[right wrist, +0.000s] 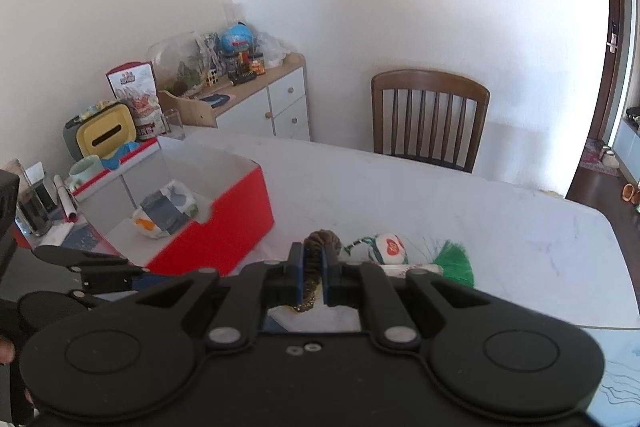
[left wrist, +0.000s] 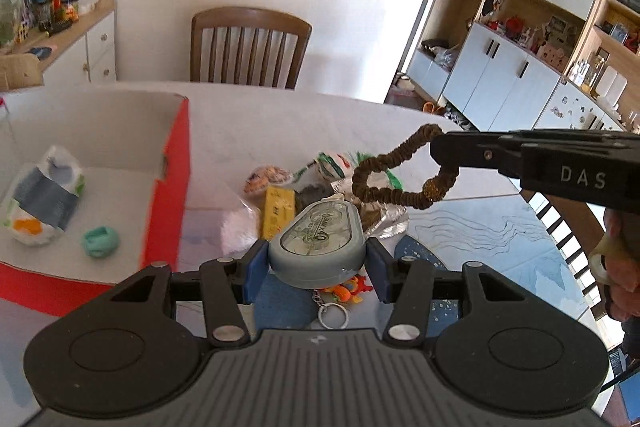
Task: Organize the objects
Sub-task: 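Carry the tape measure and bracelet into the red box and release both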
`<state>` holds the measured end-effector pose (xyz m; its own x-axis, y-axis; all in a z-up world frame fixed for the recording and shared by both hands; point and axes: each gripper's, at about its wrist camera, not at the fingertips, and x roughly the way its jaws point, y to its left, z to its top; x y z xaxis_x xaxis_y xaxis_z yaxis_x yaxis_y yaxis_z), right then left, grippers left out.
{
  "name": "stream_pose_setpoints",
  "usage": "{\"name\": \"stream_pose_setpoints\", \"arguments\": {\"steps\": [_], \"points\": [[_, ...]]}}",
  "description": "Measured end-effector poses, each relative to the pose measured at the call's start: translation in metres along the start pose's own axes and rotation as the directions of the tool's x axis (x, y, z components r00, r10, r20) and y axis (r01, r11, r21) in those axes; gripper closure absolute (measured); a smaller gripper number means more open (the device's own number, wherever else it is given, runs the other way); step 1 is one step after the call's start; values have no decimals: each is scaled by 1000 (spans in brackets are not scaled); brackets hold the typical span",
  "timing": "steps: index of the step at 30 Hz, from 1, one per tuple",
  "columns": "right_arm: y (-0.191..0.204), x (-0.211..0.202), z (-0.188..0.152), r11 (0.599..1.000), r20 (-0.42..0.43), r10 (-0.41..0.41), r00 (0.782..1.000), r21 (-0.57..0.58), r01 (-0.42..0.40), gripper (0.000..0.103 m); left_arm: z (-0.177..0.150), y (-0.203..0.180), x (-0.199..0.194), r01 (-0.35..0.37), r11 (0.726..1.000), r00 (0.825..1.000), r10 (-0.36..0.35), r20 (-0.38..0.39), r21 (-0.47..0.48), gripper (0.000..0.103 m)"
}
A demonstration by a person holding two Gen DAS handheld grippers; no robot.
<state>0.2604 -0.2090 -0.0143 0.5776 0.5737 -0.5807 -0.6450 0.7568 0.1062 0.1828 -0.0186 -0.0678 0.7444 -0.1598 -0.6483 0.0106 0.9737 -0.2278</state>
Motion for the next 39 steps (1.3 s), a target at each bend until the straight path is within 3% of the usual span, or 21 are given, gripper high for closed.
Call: {"name": "stream_pose_setpoints", "arguments": {"steps": [10, 23, 30, 39], "points": [[49, -4, 21, 998, 19, 42, 999, -39, -41, 96, 16, 47, -40, -51, 999, 998, 50, 47, 8, 52], [126, 27, 44, 986, 5, 96, 995, -136, -94, 96, 32, 126, -74, -154, 988, 984, 154, 87, -8, 52], [151, 60, 50, 984, -35, 105, 994, -141, -109, 96, 40, 160, -75, -228, 974, 969, 227, 100, -1, 52], [165, 108, 49, 985, -112, 105, 988, -128, -119, 96, 47, 202, -52, -315, 949, 948, 315, 55, -4, 52]]}}
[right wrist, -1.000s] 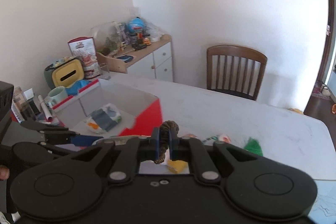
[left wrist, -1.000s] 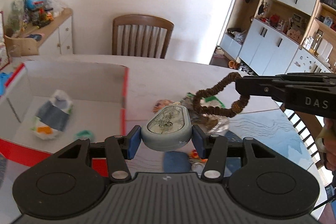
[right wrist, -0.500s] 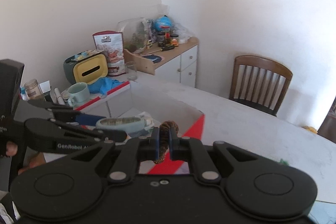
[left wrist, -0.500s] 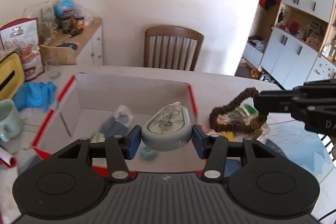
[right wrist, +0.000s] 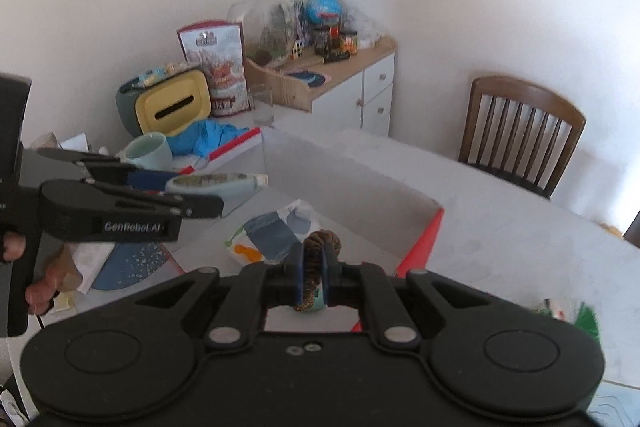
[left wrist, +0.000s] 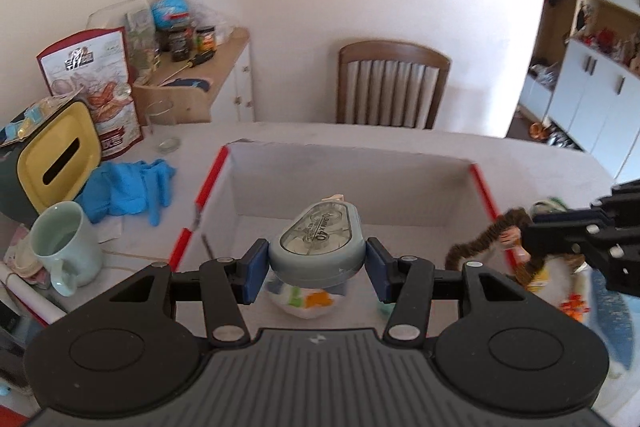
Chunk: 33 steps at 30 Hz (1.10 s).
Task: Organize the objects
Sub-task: 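Carry the tape measure and bracelet into the red box and release both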
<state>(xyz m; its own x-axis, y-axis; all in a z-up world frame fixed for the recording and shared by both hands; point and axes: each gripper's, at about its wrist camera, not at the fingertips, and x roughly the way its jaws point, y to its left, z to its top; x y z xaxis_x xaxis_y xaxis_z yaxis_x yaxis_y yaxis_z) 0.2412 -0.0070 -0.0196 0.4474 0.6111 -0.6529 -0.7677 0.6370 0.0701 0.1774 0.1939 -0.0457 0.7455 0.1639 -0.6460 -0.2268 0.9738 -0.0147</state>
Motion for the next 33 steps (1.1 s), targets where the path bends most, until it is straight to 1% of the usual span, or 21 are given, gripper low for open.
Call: {"name": "stream_pose_setpoints", "arguments": {"steps": [2, 9, 14, 18, 22, 25, 30, 33], "points": [[1, 12, -1, 1000, -29, 21, 999, 10, -21, 96, 1, 5, 11, -18, 1000, 1000, 18, -18, 5, 52], [12, 51, -1, 999, -125, 45, 991, -8, -46, 96, 7, 16, 49, -63, 997, 995, 66, -74, 46, 52], [13, 78, -2, 998, -229, 66, 971, 17, -64, 96, 6, 18, 69, -62, 995, 989, 71, -127, 75, 52], [14, 97, -4, 998, -295, 58, 954, 21, -54, 95, 6, 21, 76, -60, 996, 987, 70, -145, 73, 52], [18, 109, -9, 999, -332, 30, 943, -25, -40, 95, 4, 23, 80, -58, 996, 984, 69, -166, 66, 52], [22, 115, -11, 998, -351, 5, 937, -64, -30, 92, 2, 22, 82, -55, 996, 982, 66, -179, 68, 52], [21, 118, -9, 998, -354, -12, 935, -63, -11, 85, -4, 23, 85, -48, 996, 976, 62, -211, 71, 52], [22, 118, -8, 998, -352, -7, 936, -61, -16, 83, -7, 23, 87, -40, 997, 971, 53, -233, 63, 52]]}}
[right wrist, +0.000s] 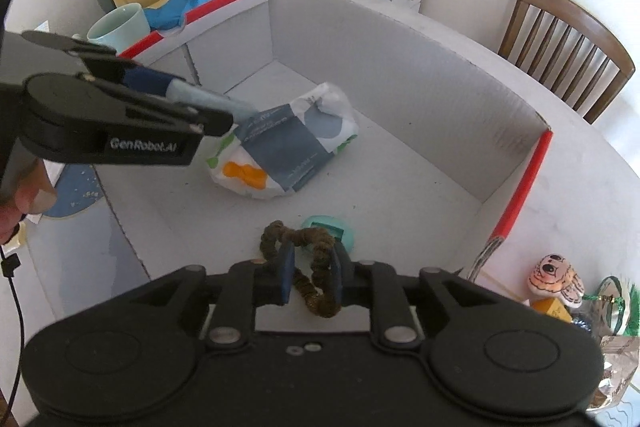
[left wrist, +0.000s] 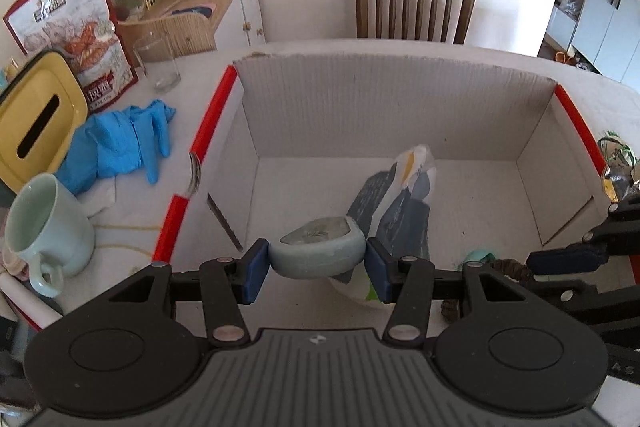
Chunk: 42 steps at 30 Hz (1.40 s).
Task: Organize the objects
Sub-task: 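Carry the tape measure and bracelet into the red box and release both, then withdraw both tools from the box back toward the table pile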
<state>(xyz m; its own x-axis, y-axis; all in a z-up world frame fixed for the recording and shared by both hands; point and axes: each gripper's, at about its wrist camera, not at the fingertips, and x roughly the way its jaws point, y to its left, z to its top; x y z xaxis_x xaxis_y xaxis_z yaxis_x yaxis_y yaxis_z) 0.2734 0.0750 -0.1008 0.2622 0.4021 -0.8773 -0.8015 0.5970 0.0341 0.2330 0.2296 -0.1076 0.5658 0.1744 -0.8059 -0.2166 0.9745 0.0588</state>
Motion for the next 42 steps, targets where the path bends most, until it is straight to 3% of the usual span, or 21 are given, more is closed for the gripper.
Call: {"name": "stream_pose_setpoints", "arguments": {"steps": [9, 18, 31, 35, 42], "points": [[0, -18, 1, 1000, 38, 22, 999, 18, -23, 68, -2, -6, 0, 11, 1000, 999, -11, -37, 16, 51], [-3, -46, -6, 999, 100, 25, 995, 41, -29, 63, -5, -15, -15, 31, 999, 999, -30, -32, 33, 47], [-20, -105, -34, 994, 210, 25, 977, 102, -47, 57, -9, -44, -69, 113, 992, 992, -116, 54, 53, 44], [-28, -124, -47, 992, 239, 20, 971, 114, -48, 54, -9, -54, -88, 136, 989, 986, -140, 94, 55, 37], [-44, -155, -76, 988, 284, -8, 959, 149, -36, 40, -11, -74, -112, 166, 984, 976, -172, 130, 59, 32]]}}
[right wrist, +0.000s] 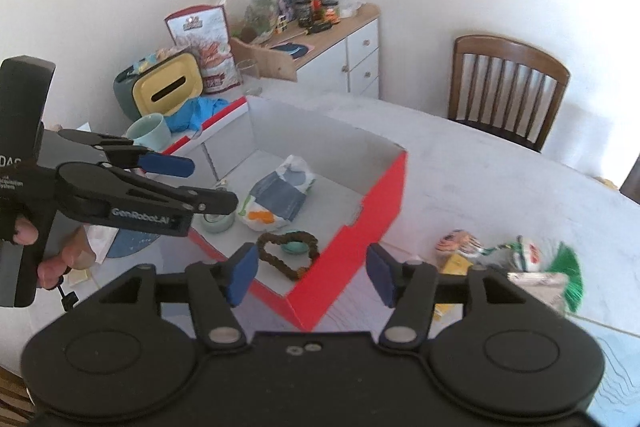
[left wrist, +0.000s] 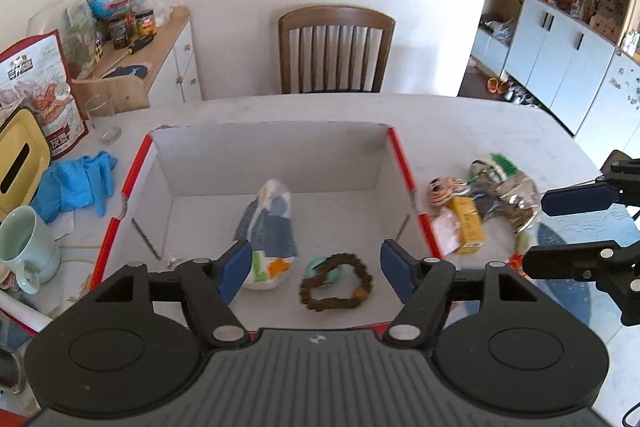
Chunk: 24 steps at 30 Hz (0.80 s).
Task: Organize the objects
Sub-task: 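Withdraw both tools from the box back toward the table pile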
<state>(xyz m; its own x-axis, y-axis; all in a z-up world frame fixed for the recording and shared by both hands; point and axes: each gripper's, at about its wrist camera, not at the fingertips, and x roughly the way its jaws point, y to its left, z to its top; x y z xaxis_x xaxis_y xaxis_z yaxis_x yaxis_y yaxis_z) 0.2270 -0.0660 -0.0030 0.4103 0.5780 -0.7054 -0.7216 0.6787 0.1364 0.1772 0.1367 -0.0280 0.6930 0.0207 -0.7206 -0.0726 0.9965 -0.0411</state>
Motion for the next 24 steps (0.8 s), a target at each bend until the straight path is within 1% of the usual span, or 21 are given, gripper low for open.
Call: {"name": "stream_pose_setpoints", "arguments": {"steps": [1, 2, 4, 10, 13, 15, 18, 24], "points": [[-2, -4, -2, 1000, 7, -4, 1000, 5, 4, 39, 0, -4, -2, 5, 1000, 1000, -5, 3, 0, 31], [-5, -9, -5, 1000, 14, -10, 1000, 6, 10, 36, -1, -7, -4, 9, 1000, 1000, -9, 6, 1, 27], [-9, -17, -12, 1000, 32, -17, 999, 1, 17, 30, -2, -14, -7, 16, 1000, 1000, -16, 13, 7, 23], [-29, -37, -34, 998, 54, -65, 996, 24, 63, 22, -5, -40, -10, 34, 999, 999, -35, 17, 29, 20], [-40, -45, -43, 995, 66, -81, 995, 55, 77, 16, -6, -51, -11, 46, 998, 999, -47, 21, 37, 19], [-48, -51, -49, 993, 72, -100, 992, 75, 95, 10, -7, -58, -10, 55, 998, 998, -56, 20, 38, 19], [-59, -59, -58, 988, 77, -124, 989, 100, 116, 8, -9, -69, -9, 65, 997, 998, -66, 23, 40, 18], [-83, -68, -78, 978, 59, -161, 985, 147, 151, 7, -11, -91, -8, 109, 993, 993, -110, 28, 40, 16]]}}
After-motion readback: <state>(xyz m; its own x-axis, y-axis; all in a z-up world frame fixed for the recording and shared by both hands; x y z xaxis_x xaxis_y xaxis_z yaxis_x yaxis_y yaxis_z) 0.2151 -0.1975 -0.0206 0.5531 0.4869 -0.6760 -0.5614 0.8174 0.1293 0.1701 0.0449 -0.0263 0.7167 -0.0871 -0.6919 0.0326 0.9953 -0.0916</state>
